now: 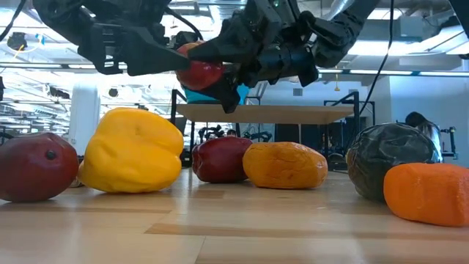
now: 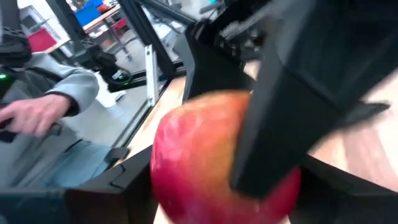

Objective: Pick & Place Fruit
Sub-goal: Put the red peach into the blue strainer bowl on the shelf

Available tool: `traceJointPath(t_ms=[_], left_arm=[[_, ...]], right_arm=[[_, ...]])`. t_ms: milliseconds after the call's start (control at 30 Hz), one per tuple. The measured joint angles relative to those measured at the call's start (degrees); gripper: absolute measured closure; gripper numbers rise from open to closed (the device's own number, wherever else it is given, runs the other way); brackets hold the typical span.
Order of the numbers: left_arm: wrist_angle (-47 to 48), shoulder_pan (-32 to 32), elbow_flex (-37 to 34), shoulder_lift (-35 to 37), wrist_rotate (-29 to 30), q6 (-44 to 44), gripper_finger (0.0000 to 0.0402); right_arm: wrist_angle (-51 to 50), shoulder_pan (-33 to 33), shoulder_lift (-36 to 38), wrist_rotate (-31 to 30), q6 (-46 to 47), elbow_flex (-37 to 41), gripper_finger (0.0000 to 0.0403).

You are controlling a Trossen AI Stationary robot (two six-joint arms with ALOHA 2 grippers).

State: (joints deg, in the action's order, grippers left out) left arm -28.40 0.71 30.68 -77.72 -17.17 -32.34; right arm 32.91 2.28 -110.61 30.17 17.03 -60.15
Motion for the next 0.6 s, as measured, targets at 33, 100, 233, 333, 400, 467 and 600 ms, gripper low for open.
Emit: traceJointPath(t_ms=[33, 100, 233, 333, 400, 467, 600], left_arm=[[0.41, 0.01, 0.00, 0.02, -0.25, 0.04, 0.0134], [1.03, 0.04, -0.02, 0.03, -0.79, 0.07, 0.0136], [3.25, 0.07, -0.02, 0.07, -0.78, 2.26, 0.0140], [6.34, 0.05, -0.02, 1.52, -0.54, 5.44, 0.0136], [8.73, 0.00, -0.03, 3.92, 2.45, 7.64, 0.0134], [10.73, -0.11, -0.04, 7.79, 7.58, 8.86, 0.0133], [11.12, -1.57, 1.57, 16.30, 17.75, 9.95, 0.0134]], right_arm=[[-1.02, 0.27, 0.04, 1.57, 0.76, 0.05, 0.0129], [-3.32, 0.99, 0.04, 5.18, 1.80, 0.12, 0.0107], [-9.78, 2.44, 0.04, 10.84, 4.28, 0.12, 0.0073], [-16.88, 2.06, 0.32, 9.77, 1.91, 0.14, 0.0059], [-19.14, 1.06, 0.52, 6.52, -0.13, 0.14, 0.0056], [-19.91, -0.17, 0.52, 2.28, -1.09, 0.10, 0.0057], [-18.92, -3.09, 0.52, -9.22, -1.41, 0.16, 0.0068]])
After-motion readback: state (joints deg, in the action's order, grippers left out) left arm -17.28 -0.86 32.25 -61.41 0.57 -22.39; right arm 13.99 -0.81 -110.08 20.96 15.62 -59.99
